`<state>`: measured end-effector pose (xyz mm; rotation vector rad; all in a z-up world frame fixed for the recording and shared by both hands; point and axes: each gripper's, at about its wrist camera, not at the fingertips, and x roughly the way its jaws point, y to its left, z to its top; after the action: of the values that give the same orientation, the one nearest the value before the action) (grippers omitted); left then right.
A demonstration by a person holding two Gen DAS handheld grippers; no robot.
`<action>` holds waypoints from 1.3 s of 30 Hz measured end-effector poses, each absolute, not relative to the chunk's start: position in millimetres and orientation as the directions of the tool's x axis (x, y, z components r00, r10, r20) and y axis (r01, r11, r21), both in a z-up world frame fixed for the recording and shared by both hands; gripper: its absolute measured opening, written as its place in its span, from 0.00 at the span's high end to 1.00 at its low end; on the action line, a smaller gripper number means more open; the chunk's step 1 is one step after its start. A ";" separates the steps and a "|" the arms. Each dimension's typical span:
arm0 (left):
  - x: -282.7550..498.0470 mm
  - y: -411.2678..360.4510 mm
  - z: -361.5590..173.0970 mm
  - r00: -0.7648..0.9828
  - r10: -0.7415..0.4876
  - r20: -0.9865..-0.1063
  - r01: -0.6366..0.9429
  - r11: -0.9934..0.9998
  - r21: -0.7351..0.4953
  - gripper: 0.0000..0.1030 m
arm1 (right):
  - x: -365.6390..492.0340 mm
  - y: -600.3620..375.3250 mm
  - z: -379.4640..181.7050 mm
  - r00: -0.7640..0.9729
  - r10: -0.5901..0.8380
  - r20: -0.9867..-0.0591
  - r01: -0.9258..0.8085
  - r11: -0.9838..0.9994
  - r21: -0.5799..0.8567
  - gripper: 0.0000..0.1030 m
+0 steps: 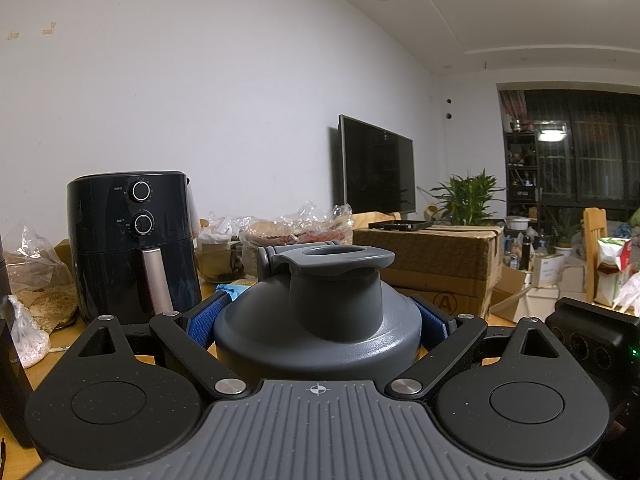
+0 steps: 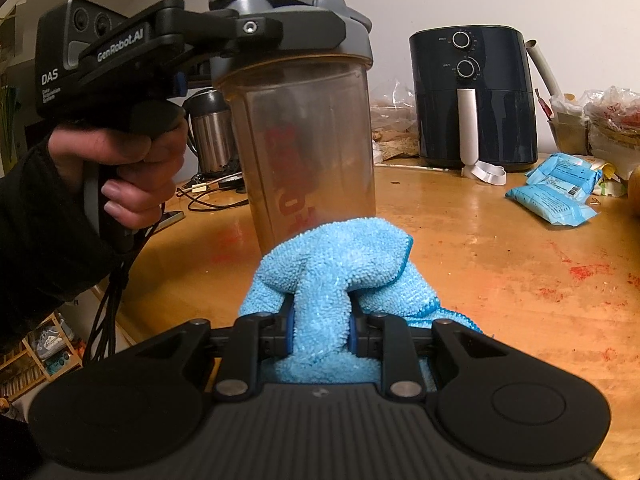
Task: Clean container
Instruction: 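Lift the shaker bottle up off the blue cloth with the left tool, then lower the bottle base back onto the cloth with the left tool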
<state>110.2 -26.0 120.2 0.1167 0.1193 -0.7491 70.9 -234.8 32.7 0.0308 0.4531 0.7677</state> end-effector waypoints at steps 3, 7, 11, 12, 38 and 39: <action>109.7 -26.2 120.3 0.726 -0.671 -0.149 0.684 0.726 0.063 0.08 | 70.2 -234.4 32.9 0.631 0.676 -0.380 -0.664 0.724 0.184 0.83; 109.5 -26.1 119.4 0.726 -0.671 -0.150 0.684 0.727 0.063 0.08 | 67.9 -233.9 34.7 0.639 0.675 -0.369 -0.667 0.725 0.173 0.82; 109.5 -26.3 119.7 0.727 -0.670 -0.151 0.684 0.727 0.063 0.08 | 66.5 -236.8 37.6 0.644 0.684 -0.343 -0.666 0.722 0.187 0.82; 109.6 -26.3 119.8 0.727 -0.670 -0.151 0.684 0.727 0.063 0.08 | 66.2 -237.5 38.9 0.645 0.686 -0.337 -0.666 0.721 0.191 0.82; 109.5 -26.3 122.3 0.727 -0.668 -0.159 0.682 0.729 0.061 0.08 | 44.5 -246.6 99.7 0.725 0.680 -0.110 -0.663 0.732 0.154 0.82; 109.4 -26.3 122.4 0.727 -0.668 -0.159 0.682 0.729 0.061 0.08 | 44.2 -246.4 100.4 0.727 0.678 -0.108 -0.662 0.734 0.151 0.82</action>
<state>109.4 -26.3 122.4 0.1180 0.1289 -0.7456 44.2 -246.4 100.4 0.1046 0.1606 0.7404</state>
